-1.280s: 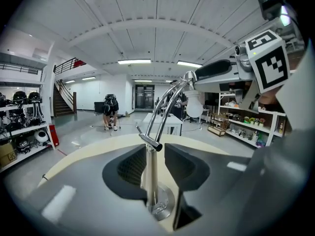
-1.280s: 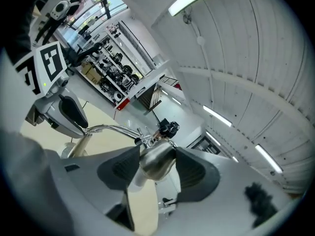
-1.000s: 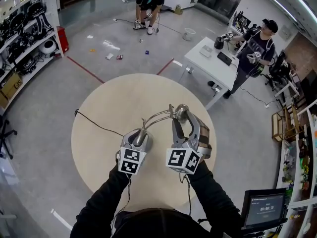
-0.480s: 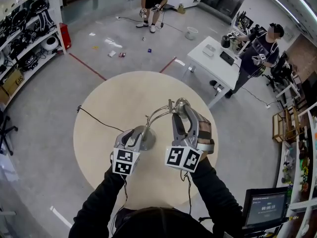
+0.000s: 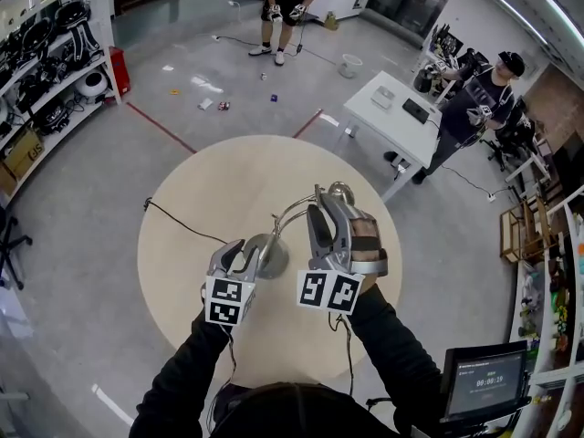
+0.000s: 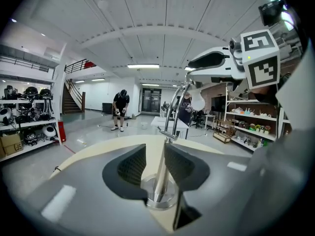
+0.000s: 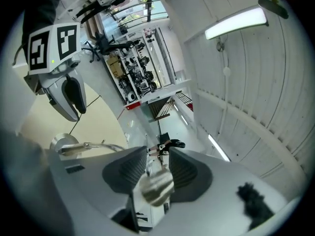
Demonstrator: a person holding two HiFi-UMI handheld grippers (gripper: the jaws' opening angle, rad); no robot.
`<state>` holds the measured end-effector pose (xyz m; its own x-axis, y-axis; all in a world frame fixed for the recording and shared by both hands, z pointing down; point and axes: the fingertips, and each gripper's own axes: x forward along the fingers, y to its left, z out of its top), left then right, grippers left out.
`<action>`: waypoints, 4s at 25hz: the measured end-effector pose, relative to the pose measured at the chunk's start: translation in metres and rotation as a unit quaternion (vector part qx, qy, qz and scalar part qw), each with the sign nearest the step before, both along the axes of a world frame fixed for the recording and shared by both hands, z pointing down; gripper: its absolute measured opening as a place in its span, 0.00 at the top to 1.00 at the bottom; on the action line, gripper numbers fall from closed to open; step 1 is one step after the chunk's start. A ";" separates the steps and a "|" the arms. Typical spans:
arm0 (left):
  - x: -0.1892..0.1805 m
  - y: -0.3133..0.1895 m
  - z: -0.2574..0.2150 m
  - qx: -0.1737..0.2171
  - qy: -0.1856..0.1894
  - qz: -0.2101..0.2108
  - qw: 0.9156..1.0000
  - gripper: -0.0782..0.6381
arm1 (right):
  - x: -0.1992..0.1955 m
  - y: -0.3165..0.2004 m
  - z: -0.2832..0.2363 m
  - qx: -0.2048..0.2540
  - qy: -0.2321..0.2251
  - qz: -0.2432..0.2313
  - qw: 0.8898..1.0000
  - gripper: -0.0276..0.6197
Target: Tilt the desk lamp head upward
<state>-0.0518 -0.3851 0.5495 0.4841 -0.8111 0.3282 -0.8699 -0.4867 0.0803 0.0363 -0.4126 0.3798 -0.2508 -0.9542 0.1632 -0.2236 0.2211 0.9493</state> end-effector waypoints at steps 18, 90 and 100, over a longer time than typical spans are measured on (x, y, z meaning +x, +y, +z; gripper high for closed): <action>0.000 0.009 0.005 -0.009 -0.033 -0.003 0.999 0.72 | 0.129 0.006 0.079 -0.168 -0.441 0.082 0.878 0.68; 0.047 -0.021 0.095 -0.085 -0.043 0.035 0.995 0.67 | 0.119 -0.039 0.309 -0.381 -0.698 0.200 0.572 0.45; 0.040 0.002 0.063 -0.066 -0.039 0.033 0.997 0.67 | 0.138 -0.030 0.251 -0.331 -0.650 0.197 0.655 0.45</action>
<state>-0.0116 -0.3832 0.6127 0.5033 -0.7257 0.4690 -0.8429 -0.5320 0.0814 0.1745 -0.4424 0.6308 -0.3436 -0.8149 0.4667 -0.9112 0.1691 -0.3756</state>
